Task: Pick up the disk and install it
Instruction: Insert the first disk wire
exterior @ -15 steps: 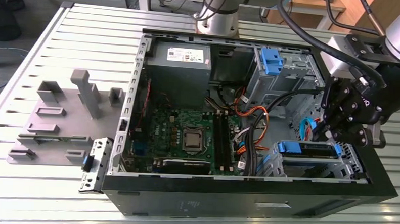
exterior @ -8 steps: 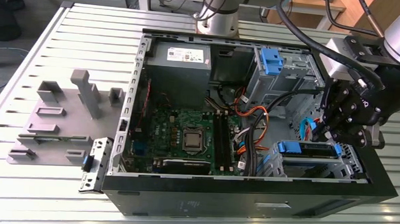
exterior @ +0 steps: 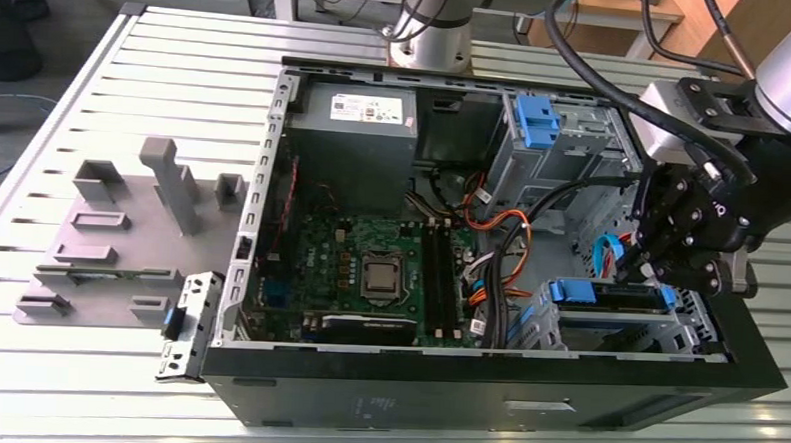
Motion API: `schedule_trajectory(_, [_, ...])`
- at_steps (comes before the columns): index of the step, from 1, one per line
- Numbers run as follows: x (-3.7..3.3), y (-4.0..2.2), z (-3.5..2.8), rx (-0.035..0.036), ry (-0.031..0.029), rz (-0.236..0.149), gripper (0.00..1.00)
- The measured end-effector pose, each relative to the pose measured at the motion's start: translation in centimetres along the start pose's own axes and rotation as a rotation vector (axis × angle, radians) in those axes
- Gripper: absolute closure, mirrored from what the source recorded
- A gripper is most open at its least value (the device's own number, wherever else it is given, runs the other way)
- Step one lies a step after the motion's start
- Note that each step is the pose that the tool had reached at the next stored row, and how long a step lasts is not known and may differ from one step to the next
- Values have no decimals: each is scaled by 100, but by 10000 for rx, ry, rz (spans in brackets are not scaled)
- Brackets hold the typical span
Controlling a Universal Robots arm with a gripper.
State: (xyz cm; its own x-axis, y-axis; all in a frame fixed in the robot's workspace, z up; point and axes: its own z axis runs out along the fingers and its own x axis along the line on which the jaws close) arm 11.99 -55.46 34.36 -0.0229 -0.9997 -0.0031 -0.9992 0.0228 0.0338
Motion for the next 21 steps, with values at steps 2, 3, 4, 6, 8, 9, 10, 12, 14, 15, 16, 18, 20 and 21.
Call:
schedule_trajectory(2, [2, 0, 1, 0, 1, 0, 84])
schedule_trajectory(3, [5, 0, 3, 0, 0, 0, 84])
schedule_trajectory(4, [13, 0, 5, 0, 0, -1, 84])
schedule_trajectory(6, [27, -1, 10, 0, -4, 0, 84])
schedule_trajectory(8, [30, -1, 13, 0, -5, 0, 84])
schedule_trajectory(9, [31, -1, 14, 0, -2, -1, 84])
schedule_trajectory(10, [31, -1, 18, 0, -5, 0, 84])
schedule_trajectory(12, [32, -2, 32, 4, -6, -1, 84])
schedule_trajectory(14, [32, -2, 34, 5, -3, -1, 84])
schedule_trajectory(15, [32, -2, 34, 5, -2, -1, 84])
schedule_trajectory(16, [32, -2, 35, 5, -3, -1, 84])
schedule_trajectory(18, [31, -2, 45, 5, -7, -1, 84])
schedule_trajectory(20, [32, -2, 49, 5, -3, -1, 84])
schedule_trajectory(21, [32, -2, 49, 5, -3, -1, 84])
